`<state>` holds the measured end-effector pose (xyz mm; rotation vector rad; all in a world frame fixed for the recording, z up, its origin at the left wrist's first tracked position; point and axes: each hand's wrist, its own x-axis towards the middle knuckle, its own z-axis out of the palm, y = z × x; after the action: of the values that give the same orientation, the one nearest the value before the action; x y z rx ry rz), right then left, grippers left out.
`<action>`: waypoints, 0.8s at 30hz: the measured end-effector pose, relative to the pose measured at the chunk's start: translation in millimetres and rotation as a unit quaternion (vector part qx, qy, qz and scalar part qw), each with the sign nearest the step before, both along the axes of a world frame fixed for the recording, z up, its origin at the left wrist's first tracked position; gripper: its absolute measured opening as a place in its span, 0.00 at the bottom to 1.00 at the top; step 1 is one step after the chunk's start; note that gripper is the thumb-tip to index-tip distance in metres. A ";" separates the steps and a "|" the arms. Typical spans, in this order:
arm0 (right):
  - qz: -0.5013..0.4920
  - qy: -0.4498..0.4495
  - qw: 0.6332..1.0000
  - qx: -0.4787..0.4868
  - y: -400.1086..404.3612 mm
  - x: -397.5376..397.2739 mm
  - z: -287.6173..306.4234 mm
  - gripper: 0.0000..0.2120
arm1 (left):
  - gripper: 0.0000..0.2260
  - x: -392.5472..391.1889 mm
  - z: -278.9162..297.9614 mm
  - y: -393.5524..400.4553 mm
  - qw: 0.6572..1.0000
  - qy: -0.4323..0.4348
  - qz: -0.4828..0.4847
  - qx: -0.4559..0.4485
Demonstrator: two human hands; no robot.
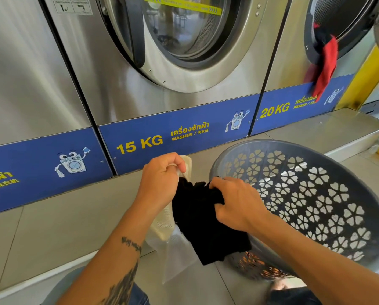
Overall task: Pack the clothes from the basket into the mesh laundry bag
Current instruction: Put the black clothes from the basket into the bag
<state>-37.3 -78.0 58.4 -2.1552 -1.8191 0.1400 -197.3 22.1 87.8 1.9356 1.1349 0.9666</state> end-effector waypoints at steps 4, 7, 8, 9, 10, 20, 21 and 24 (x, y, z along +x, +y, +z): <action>-0.038 0.306 0.951 0.024 -0.5 -19.8 11.8 0.14 | 0.15 -0.7 3.6 -0.9 0.999 -0.047 -0.003 -0.027; 0.007 0.364 0.930 0.055 0.8 -46.6 1.4 0.21 | 0.17 2.5 7.7 -4.7 0.992 -0.108 -0.020 -0.064; 0.047 0.357 0.932 0.047 1.7 -53.9 -4.9 0.22 | 0.17 3.9 8.1 -6.3 0.989 -0.126 -0.020 -0.075; 0.091 0.335 0.938 0.028 3.0 -59.9 -13.3 0.19 | 0.18 5.6 7.8 -9.1 0.985 -0.147 -0.021 -0.085; 0.127 0.286 0.950 0.007 4.8 -64.4 -24.0 0.14 | 0.18 7.4 6.9 -13.0 0.982 -0.165 -0.027 -0.093; 0.159 0.116 0.977 -0.076 11.0 -48.2 -27.1 0.26 | 0.15 -2.5 10.6 -6.9 0.989 -0.140 0.036 -0.028; 0.158 0.148 0.974 -0.069 7.1 -45.5 -24.4 0.27 | 0.15 -5.9 10.6 -1.8 0.990 -0.129 0.053 -0.021; 0.187 0.120 0.968 -0.116 -10.3 -38.5 -28.5 0.39 | 0.16 -10.5 2.8 2.8 0.991 -0.111 0.070 -0.034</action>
<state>-75.8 -88.3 30.0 -1.8088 -2.1231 0.6982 -207.8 24.8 90.6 1.6655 1.1699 1.1719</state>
